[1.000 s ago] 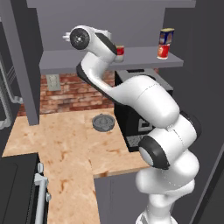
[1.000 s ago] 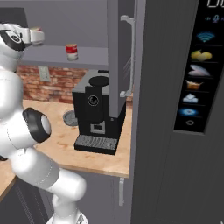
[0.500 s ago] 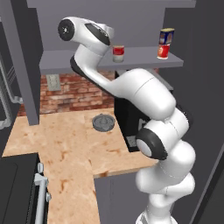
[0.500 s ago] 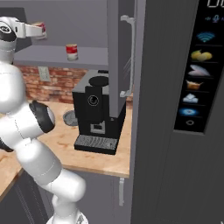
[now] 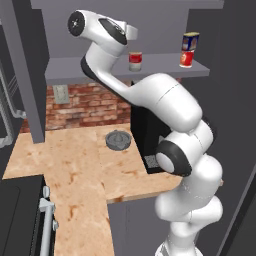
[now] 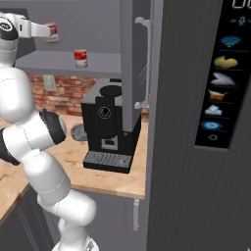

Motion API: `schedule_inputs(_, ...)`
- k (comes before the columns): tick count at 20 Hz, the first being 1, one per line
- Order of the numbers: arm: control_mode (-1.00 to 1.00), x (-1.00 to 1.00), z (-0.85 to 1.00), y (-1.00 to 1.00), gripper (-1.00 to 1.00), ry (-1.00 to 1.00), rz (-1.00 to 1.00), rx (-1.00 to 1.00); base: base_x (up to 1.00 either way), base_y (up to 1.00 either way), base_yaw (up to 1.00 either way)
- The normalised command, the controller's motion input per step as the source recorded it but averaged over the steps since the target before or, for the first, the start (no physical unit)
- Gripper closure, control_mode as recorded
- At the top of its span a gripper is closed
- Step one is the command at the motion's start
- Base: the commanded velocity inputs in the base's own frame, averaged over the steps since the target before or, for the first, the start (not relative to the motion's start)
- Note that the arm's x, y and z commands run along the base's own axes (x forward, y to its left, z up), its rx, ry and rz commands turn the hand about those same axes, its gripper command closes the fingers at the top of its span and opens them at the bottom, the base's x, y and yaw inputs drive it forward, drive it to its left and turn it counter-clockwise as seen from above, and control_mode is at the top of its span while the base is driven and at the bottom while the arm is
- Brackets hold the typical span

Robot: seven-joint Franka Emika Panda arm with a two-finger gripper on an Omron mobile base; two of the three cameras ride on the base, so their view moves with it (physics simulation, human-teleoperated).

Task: Stack two cans on top of the other two cans in the cabinet.

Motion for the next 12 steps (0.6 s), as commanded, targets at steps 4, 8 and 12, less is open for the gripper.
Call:
schedule_inputs(4, -1.00, 0.00, -0.17, -0.38, 1.00, 0.00, -0.02, 0.00, 0.00, 0.00, 0.00)
schedule_inputs(8, -1.00, 0.00, -0.32, -0.19, 1.00, 0.00, 0.00, 0.00, 0.00, 0.00, 0.00)
schedule_inputs(12, -1.00, 0.00, -0.29, -0.19, 1.00, 0.00, 0.00, 0.00, 0.00, 0.00, 0.00)
